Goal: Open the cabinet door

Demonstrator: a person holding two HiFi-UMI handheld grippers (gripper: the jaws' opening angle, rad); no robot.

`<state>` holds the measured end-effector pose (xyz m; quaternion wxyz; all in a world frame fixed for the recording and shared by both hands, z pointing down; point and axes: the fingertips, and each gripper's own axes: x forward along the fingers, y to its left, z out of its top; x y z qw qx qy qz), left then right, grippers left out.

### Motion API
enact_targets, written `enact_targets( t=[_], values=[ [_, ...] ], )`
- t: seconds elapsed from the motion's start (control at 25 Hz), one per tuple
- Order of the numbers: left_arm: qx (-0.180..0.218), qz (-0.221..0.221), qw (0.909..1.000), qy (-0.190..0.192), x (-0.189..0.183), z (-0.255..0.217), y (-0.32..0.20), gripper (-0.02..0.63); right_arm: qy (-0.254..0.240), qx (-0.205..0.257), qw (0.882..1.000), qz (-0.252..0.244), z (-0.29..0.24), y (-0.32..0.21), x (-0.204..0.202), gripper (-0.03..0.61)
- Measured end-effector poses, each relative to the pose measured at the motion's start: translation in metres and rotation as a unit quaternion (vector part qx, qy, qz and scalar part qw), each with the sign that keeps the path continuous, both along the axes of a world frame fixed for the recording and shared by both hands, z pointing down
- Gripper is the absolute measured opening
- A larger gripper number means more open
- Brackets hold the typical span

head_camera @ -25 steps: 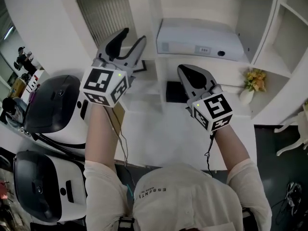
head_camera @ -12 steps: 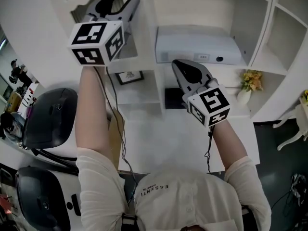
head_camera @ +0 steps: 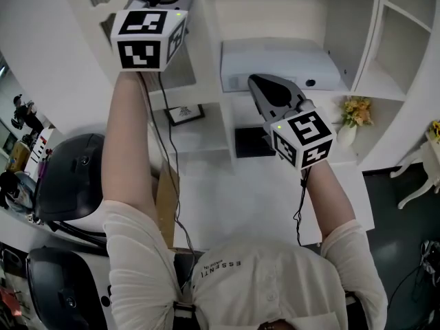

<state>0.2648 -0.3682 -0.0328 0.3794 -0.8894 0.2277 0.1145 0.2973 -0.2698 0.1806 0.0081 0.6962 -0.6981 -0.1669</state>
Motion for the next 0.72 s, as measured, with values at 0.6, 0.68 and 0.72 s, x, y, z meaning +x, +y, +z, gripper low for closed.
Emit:
enact_targets(
  t=[0.6, 0.68, 0.72],
  values=[
    [-0.017, 0.000, 0.9998, 0.008, -0.002, 0.002, 0.002, 0.087, -0.014, -0.009, 1.000, 0.015, 0.014, 0.014, -0.003, 0.014],
    [-0.022, 0.004, 0.9997, 0.001, -0.005, 0.003, 0.004, 0.087, -0.017, -0.014, 1.000, 0.013, 0.017, 0.013, -0.008, 0.014],
    [-0.027, 0.008, 0.9996, -0.001, -0.007, 0.004, 0.006, 0.087, -0.016, -0.017, 1.000, 0.012, 0.019, 0.012, -0.011, 0.014]
  ],
)
